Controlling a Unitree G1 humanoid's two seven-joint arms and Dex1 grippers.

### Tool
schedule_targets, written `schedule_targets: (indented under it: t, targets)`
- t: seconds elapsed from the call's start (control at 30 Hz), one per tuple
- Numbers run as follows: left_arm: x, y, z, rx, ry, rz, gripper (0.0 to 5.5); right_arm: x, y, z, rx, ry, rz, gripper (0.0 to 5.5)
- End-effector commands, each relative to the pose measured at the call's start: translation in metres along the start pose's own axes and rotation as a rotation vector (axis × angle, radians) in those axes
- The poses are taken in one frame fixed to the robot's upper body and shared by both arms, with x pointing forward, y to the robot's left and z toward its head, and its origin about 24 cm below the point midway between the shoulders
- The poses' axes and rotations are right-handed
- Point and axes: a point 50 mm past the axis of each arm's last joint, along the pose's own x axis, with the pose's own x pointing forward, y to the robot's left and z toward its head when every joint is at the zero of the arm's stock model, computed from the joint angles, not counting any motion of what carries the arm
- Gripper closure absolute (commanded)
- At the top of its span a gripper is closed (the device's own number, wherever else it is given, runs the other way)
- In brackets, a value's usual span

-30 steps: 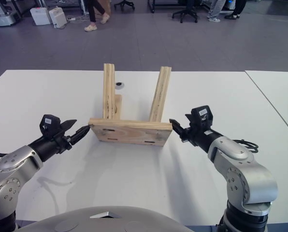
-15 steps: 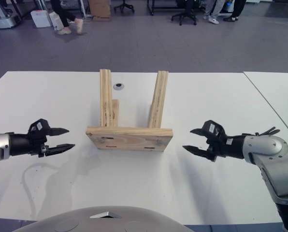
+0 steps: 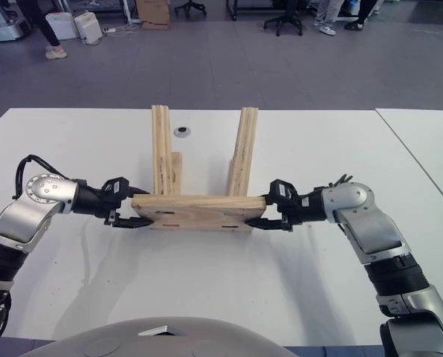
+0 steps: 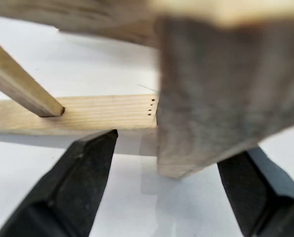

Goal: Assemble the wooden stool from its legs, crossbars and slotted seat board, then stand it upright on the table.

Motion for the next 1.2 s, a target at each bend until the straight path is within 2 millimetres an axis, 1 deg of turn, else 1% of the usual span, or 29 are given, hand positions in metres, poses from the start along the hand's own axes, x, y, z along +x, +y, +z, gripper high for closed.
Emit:
schedule_targets:
  t: [0.03,0.07,0.1,0.27,0.3,0.4,0.43,0.47,0.53,0.57,0.6,0.67,0.73,0.77,0.83,0.87,0.9,0.93,1.0,1.07,1.13,1.17,1.2]
  targets:
    - [0.0,-0.004,0.006,-0.005,-0.027,-0.088,2.68,0.004,-0.009,0.009,-0.049,-0.022,-0.013,3.58]
    - [-0.001,-0.007,0.004,-0.012,-0.017,-0.118,2.9,0.004,-0.009,0.011,-0.054,-0.037,-0.015,3.81]
    - [-0.001,-0.009,0.003,-0.017,-0.007,-0.14,2.97,0.004,-0.009,0.013,-0.056,-0.054,-0.011,3.87]
    - [-0.001,-0.005,0.003,0.007,0.001,-0.161,3.79,0.005,-0.007,0.02,-0.051,-0.114,0.028,3.91]
    - [-0.001,-0.004,0.007,0.016,-0.022,-0.161,3.96,0.005,-0.006,0.024,-0.048,-0.135,0.04,3.92]
    - [-0.009,0.001,0.027,0.059,-0.135,-0.137,4.08,0.0,-0.008,0.043,-0.023,-0.215,0.081,3.94]
    - [-0.015,0.005,0.039,0.053,-0.194,-0.129,4.13,-0.004,-0.012,0.054,-0.008,-0.249,0.101,3.94]
    - [-0.023,0.011,0.054,0.041,-0.26,-0.123,4.14,-0.009,-0.017,0.071,0.011,-0.288,0.13,3.94]
    - [-0.043,0.022,0.089,-0.003,-0.356,-0.151,4.14,-0.025,-0.025,0.109,0.071,-0.348,0.221,3.94]
    - [-0.053,0.026,0.109,-0.068,-0.399,-0.199,4.14,-0.038,-0.029,0.132,0.148,-0.374,0.29,3.94]
    - [-0.062,0.026,0.125,-0.138,-0.431,-0.262,4.14,-0.049,-0.03,0.151,0.227,-0.394,0.357,3.94]
    - [-0.075,0.016,0.15,-0.31,-0.485,-0.421,4.14,-0.07,-0.026,0.183,0.411,-0.398,0.502,3.93]
    - [-0.086,0.005,0.16,-0.459,-0.493,-0.566,4.14,-0.083,-0.015,0.195,0.525,-0.364,0.648,3.93]
    - [-0.091,-0.001,0.161,-0.507,-0.477,-0.633,4.14,-0.087,-0.01,0.195,0.566,-0.337,0.703,3.93]
    - [-0.102,-0.015,0.164,-0.589,-0.436,-0.783,4.17,-0.089,0.001,0.182,0.654,-0.274,0.773,4.0]
    - [-0.104,-0.017,0.163,-0.643,-0.435,-0.832,4.18,-0.086,0.003,0.17,0.718,-0.259,0.792,4.08]
    - [-0.102,-0.019,0.157,-0.701,-0.45,-0.848,4.19,-0.083,0.007,0.158,0.784,-0.25,0.81,4.18]
    - [-0.099,-0.019,0.146,-0.783,-0.474,-0.837,4.19,-0.079,0.009,0.146,0.85,-0.251,0.824,4.18]
    - [-0.091,-0.017,0.119,-0.941,-0.498,-0.758,4.19,-0.071,0.01,0.126,0.964,-0.264,0.83,4.18]
    - [-0.083,-0.012,0.1,-1.048,-0.496,-0.681,4.19,-0.063,0.007,0.111,1.053,-0.278,0.809,4.18]
    - [-0.079,-0.007,0.093,-1.098,-0.494,-0.638,4.19,-0.063,0.007,0.107,1.107,-0.298,0.804,4.18]
    - [-0.077,-0.001,0.091,-1.122,-0.502,-0.619,4.19,-0.063,0.007,0.105,1.132,-0.309,0.8,4.18]
    - [-0.076,0.005,0.09,-1.15,-0.512,-0.608,4.19,-0.064,0.006,0.104,1.155,-0.323,0.793,3.89]
